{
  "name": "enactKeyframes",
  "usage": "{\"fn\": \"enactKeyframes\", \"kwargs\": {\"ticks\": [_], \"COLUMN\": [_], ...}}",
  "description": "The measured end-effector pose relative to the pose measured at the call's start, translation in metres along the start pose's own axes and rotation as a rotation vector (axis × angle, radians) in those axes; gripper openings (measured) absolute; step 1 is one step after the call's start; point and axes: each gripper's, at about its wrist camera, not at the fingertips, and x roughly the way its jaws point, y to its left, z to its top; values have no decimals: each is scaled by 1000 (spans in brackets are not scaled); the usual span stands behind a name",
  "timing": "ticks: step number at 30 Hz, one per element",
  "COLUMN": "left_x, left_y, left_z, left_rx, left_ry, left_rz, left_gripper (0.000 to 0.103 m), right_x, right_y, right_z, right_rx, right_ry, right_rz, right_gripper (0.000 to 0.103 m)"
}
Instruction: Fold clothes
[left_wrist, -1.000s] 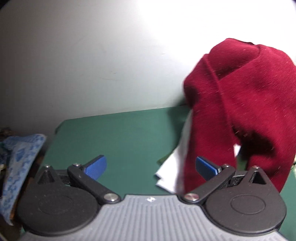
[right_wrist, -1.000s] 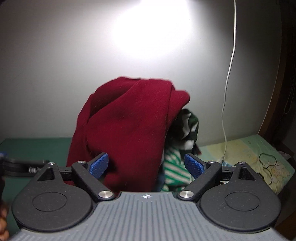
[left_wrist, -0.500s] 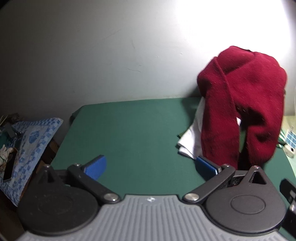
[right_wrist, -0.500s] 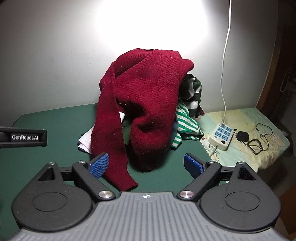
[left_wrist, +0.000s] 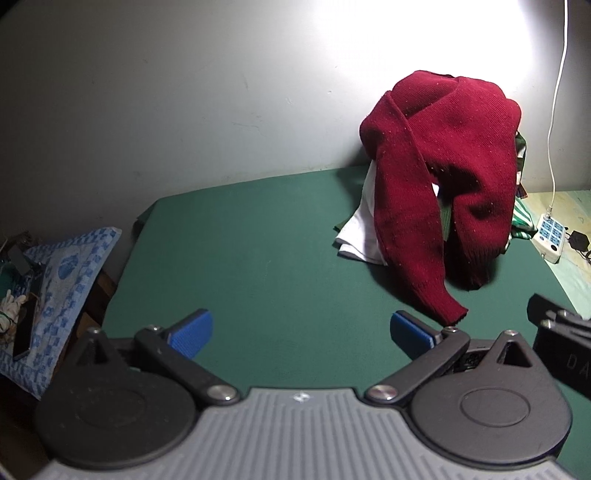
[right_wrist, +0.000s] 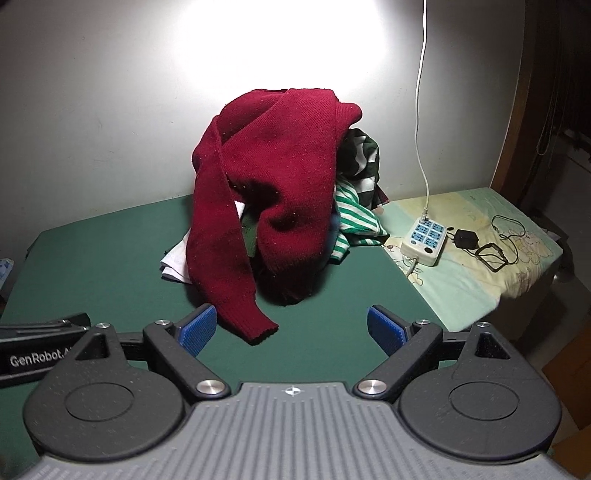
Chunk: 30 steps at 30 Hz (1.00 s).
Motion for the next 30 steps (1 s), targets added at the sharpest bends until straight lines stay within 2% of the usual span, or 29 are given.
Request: {"fn": "enactKeyframes", "kwargs": {"ticks": [12,30], "left_x": [-12,6], "left_y": [-7,-41], "left_z": [-10,-4], "left_rx": [0,29], "left_ry": [-5,20], "left_rz": [34,15], "left_gripper": [103,103], "right_x": [-17,11], "right_y": [-2,-34], "right_z": [1,0], "right_rx": [-9,-2], "right_ry": [-4,52], "right_rz": [14,29], "right_gripper": [91,91]}}
